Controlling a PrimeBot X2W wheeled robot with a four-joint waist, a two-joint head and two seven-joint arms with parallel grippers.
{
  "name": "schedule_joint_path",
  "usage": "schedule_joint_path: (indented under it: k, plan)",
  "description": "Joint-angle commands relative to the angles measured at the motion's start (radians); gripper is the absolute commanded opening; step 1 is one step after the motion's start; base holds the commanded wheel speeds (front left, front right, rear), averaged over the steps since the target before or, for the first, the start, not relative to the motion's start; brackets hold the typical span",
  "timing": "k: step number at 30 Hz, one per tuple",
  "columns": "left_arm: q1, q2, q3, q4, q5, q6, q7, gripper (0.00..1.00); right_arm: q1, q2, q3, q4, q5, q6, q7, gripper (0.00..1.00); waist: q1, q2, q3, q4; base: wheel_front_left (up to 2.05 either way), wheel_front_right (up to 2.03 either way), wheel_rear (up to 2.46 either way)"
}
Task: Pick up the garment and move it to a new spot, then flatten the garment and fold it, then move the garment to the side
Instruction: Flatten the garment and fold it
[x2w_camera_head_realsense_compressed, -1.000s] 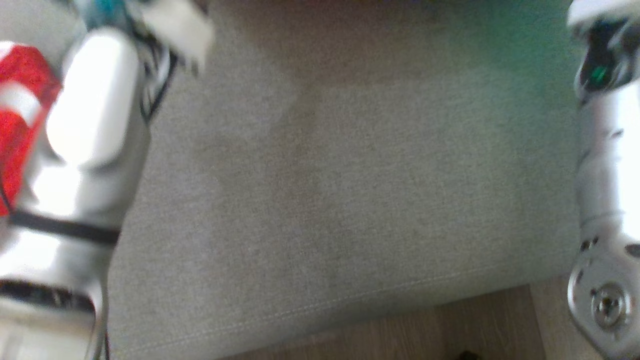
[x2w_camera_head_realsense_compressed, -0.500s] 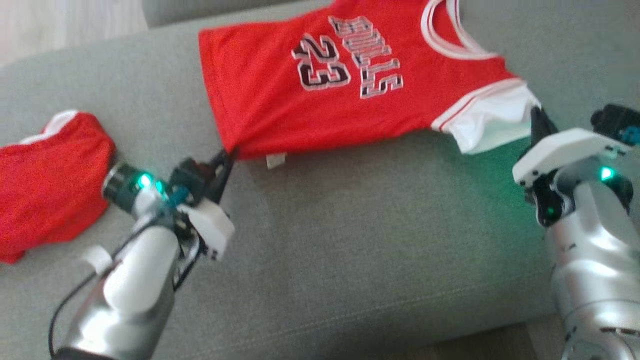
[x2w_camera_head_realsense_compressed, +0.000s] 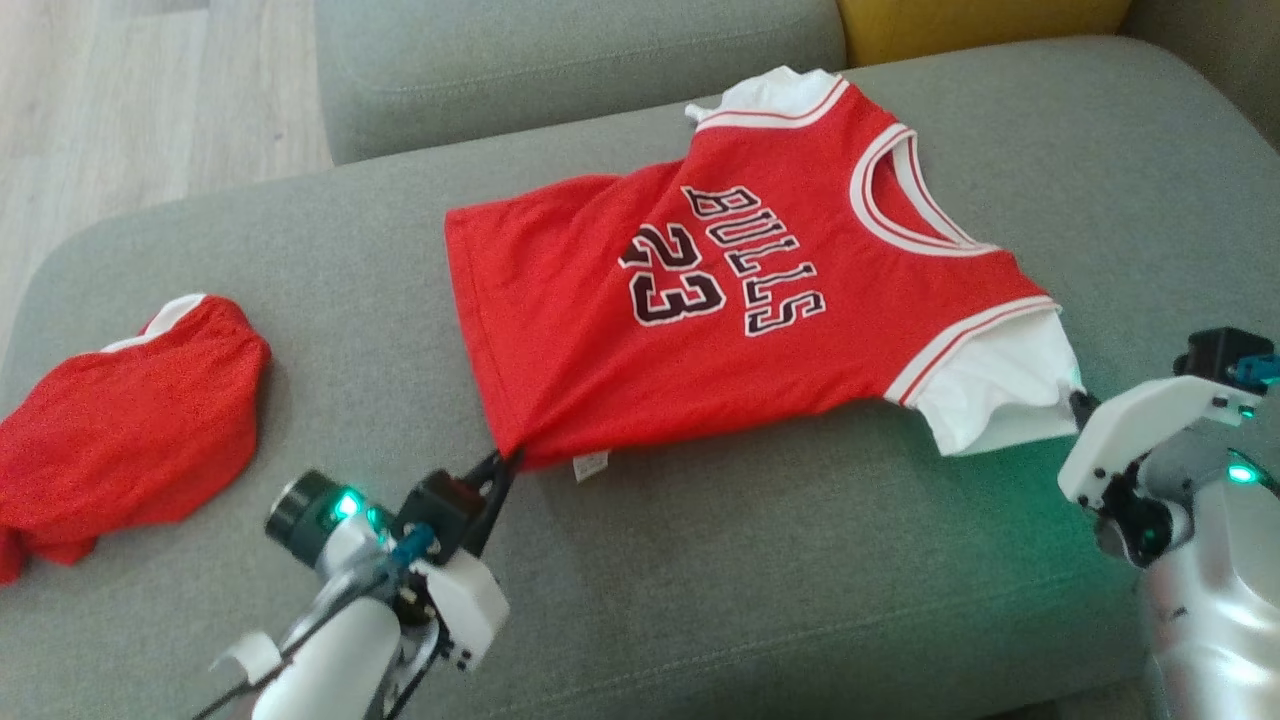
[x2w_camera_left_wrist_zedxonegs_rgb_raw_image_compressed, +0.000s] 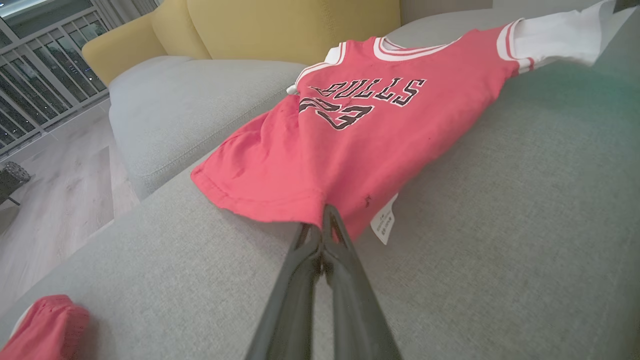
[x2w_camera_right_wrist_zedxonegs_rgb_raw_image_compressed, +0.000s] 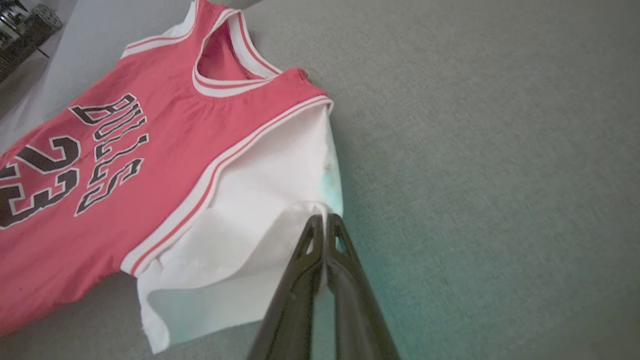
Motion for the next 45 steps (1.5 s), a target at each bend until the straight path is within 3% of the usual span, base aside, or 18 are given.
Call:
schedule_joint_path:
  k: [1,8,13,20,31,37,45]
  plan:
    - [-0.02,0.029,0.028,-0.037,0.003,0.017,-0.005,0.0,0.002,0.002,0.027,-0.084,0.007,0.0,0.051,0.0,0.0001,-0.0001,-0.012,-0.003,0.0,0.0,0.0]
    - [0.042,0.039,0.011,-0.043,0.003,0.018,-0.005,0.0,0.126,0.003,0.074,-0.312,0.032,0.0,0.311,0.0,0.0001,-0.0001,-0.032,-0.007,0.0,0.0,0.0]
    - [0.068,0.044,0.006,-0.044,0.003,0.023,-0.005,0.0,0.227,-0.013,0.106,-0.484,0.067,0.0,0.557,0.0,0.0001,-0.0001,-0.043,-0.004,0.0,0.0,0.0]
    - [0.089,0.042,-0.002,-0.038,0.002,0.028,-0.005,0.0,0.334,0.008,0.016,-0.723,0.03,0.0,0.792,0.0,0.0001,-0.0001,-0.047,0.006,0.0,0.0,0.0]
    - [0.164,0.068,-0.048,-0.018,-0.015,-0.015,-0.005,0.0,0.423,0.032,0.044,-0.897,0.05,0.0,0.912,0.0,0.0001,-0.0001,-0.049,0.006,0.0,0.0,0.0]
    - [0.197,0.097,-0.099,-0.04,-0.022,-0.039,-0.005,0.0,0.468,0.012,0.061,-0.949,0.054,0.0,0.982,0.0,0.0001,-0.0001,-0.05,0.013,0.0,0.0,0.0]
    - [0.167,0.105,-0.077,-0.122,-0.055,-0.026,-0.004,0.0,0.406,-0.001,0.054,-0.984,0.063,0.0,0.929,0.0,0.0001,-0.0001,-0.032,0.026,0.0,0.0,0.0]
